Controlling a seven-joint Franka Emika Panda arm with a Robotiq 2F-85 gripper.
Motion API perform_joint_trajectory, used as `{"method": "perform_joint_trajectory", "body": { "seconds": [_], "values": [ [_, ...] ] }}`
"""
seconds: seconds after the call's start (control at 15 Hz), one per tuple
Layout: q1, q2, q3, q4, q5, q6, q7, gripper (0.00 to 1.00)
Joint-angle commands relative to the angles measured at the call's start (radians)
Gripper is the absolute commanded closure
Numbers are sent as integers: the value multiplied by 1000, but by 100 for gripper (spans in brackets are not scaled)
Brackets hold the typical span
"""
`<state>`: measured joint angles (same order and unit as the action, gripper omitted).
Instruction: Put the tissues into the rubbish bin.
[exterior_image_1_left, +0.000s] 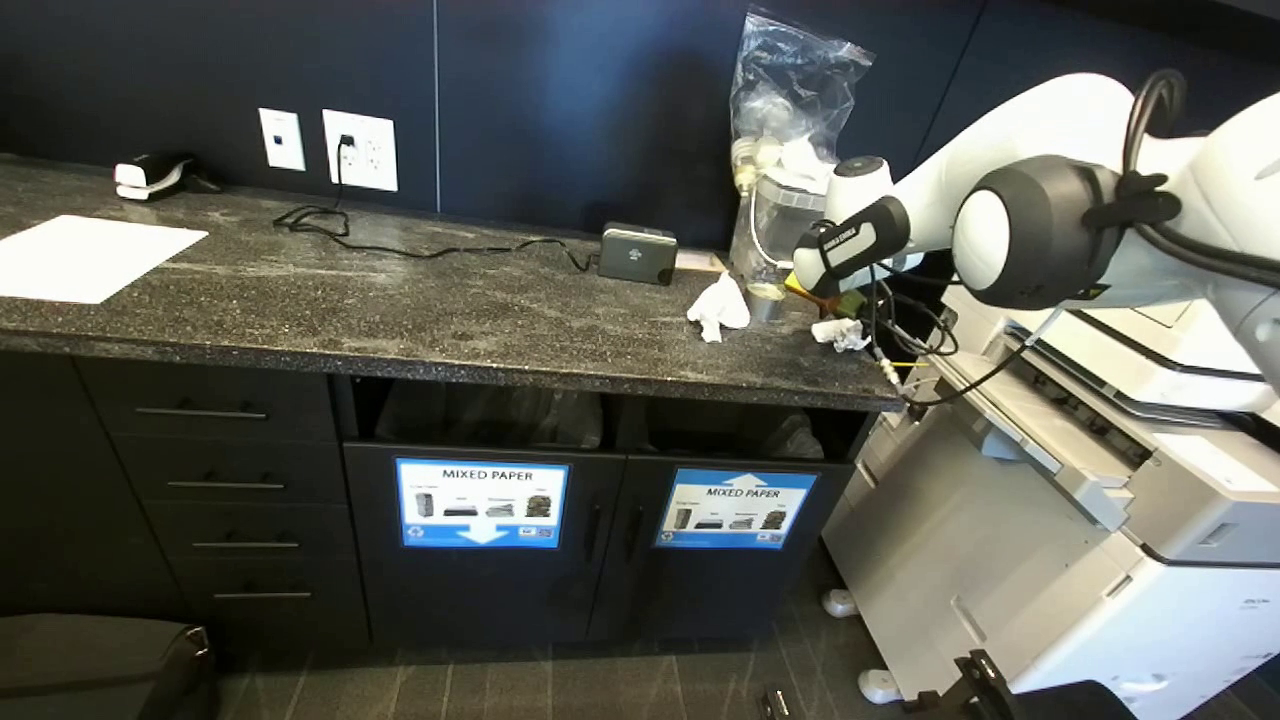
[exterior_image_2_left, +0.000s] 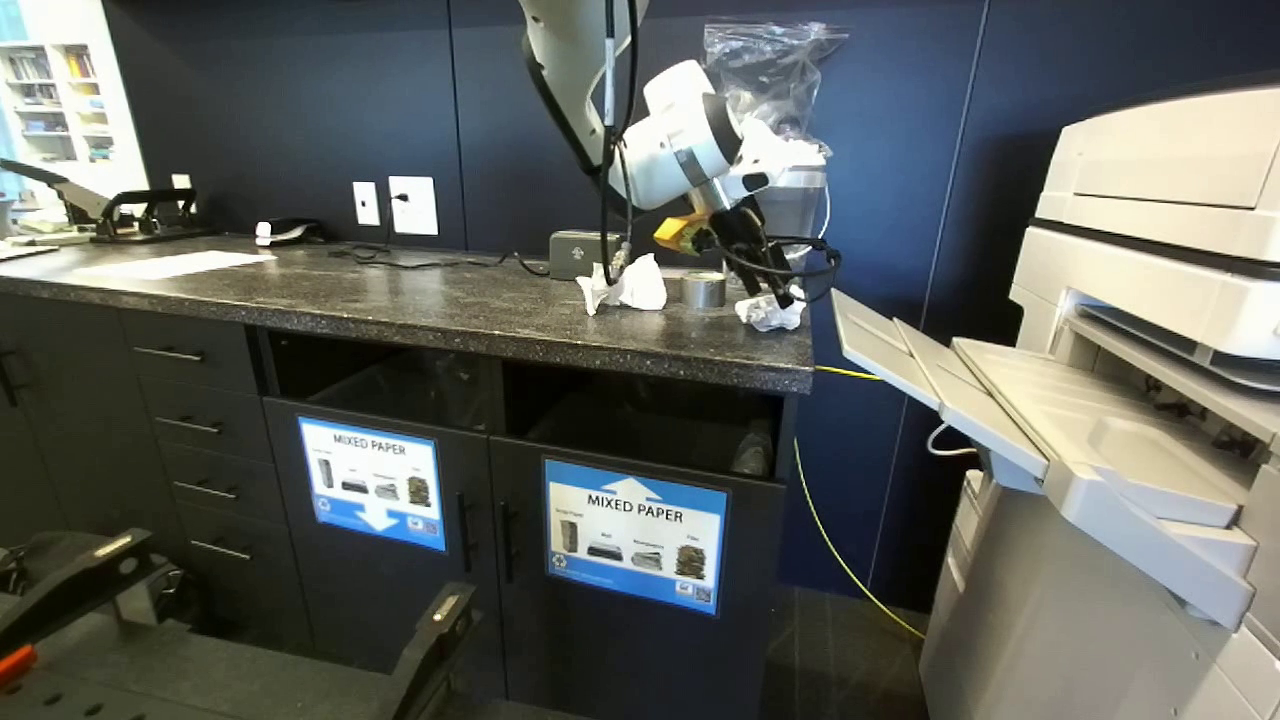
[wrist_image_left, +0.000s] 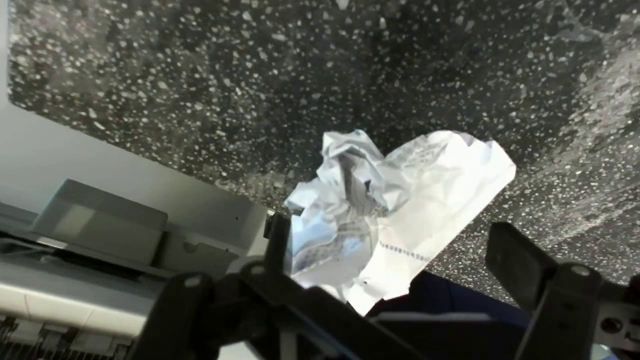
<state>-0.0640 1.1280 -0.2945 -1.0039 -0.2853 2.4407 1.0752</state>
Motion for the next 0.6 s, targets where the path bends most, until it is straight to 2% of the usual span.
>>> {"method": "perform_joint_trajectory", "body": {
  "seconds": [0.0,0.53],
  "values": [
    [-7,91,-34,136,43,-5,27,0],
    [-12,157,-61,228,46,-20,84,0]
  ]
}}
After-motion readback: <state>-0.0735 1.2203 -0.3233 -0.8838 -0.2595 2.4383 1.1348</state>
